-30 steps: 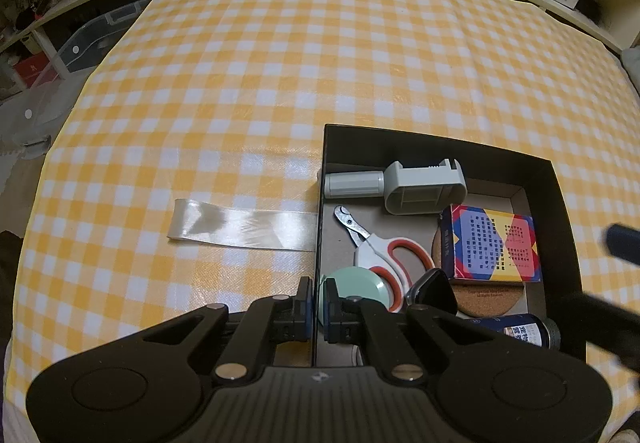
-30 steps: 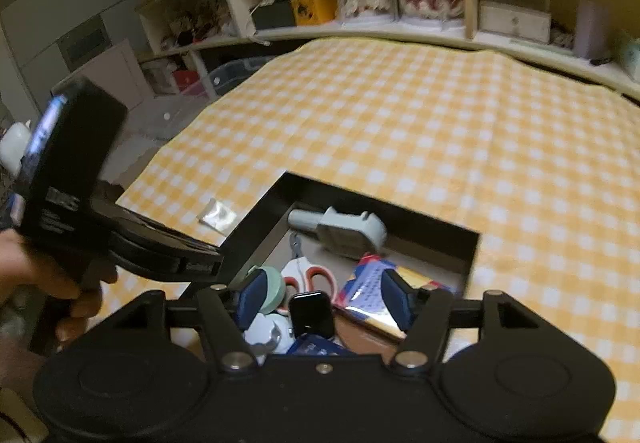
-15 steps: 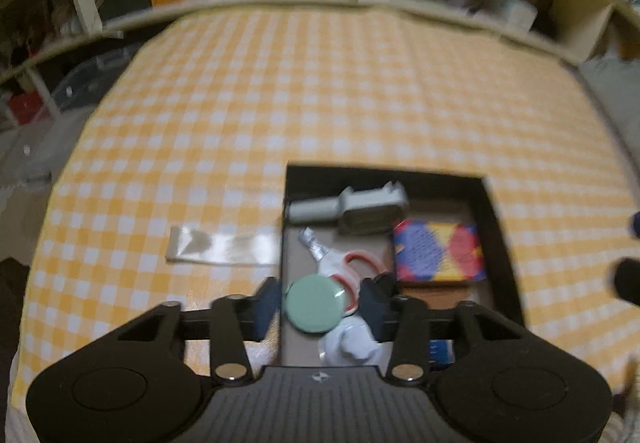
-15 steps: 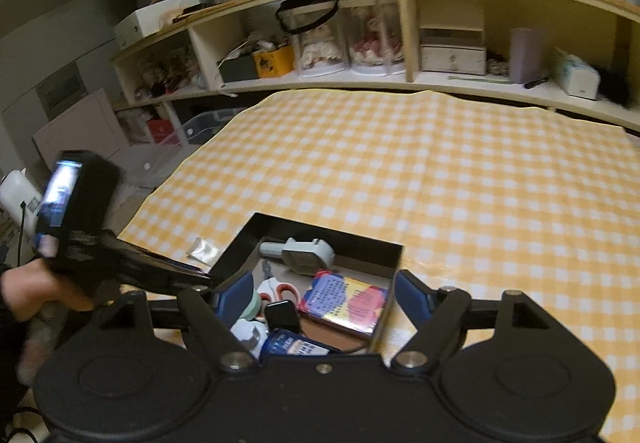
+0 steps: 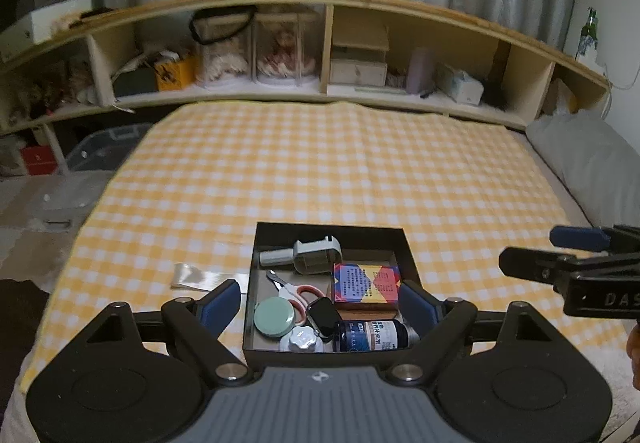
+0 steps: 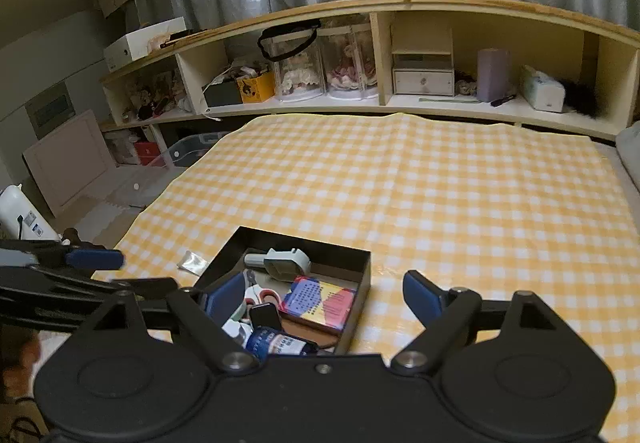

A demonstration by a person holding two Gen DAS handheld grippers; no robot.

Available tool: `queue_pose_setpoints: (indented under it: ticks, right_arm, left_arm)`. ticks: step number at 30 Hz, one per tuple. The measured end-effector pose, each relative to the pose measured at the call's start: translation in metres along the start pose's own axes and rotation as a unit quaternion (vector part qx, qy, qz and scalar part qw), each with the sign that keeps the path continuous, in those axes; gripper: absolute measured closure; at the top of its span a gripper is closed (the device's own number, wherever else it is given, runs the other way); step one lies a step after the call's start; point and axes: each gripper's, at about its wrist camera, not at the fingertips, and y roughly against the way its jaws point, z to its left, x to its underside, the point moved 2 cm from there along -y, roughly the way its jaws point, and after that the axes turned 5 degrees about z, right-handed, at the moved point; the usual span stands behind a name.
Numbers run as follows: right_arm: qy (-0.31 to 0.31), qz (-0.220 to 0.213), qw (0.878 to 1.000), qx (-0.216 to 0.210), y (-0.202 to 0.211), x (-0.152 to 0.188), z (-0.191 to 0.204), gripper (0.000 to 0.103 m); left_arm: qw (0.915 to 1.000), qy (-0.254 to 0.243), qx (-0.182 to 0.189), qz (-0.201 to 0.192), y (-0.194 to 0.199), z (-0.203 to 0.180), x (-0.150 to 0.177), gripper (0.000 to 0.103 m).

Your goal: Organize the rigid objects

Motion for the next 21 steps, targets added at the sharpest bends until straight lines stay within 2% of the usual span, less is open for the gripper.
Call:
queue_pose_setpoints:
  ticks: [3, 10, 12, 14, 21]
  right_arm:
    - [0.002, -0.005, 1.000, 0.014, 0.011, 0.008, -0.004, 0.014]
    - [-0.003, -0.013, 0.999, 0.038, 0.035, 0.029, -0.010, 0.005]
    - [-0.003, -0.016, 0.999, 0.045, 0.041, 0.034, -0.011, 0.004]
    - [-0.004, -0.019, 0.999, 0.049, 0.047, 0.040, -0.011, 0.004]
    - [0.009, -0.032, 0.998, 0.060, 0.063, 0.054, -0.007, 0.000]
  left_arm:
    - [0.9999, 0.002, 0.005, -0.014, 0.016, -0.007, 0.008, 0.010]
    - [0.9991, -0.013, 0.011, -0.040, 0.041, -0.023, 0.029, 0.009]
    - [0.9989, -0.016, 0.011, -0.043, 0.044, -0.027, 0.034, 0.005]
    - [0.9987, -0.020, 0.010, -0.046, 0.046, -0.029, 0.041, 0.000]
    - [0.9986, -0.022, -0.016, -0.045, 0.045, -0.030, 0.058, 0.000]
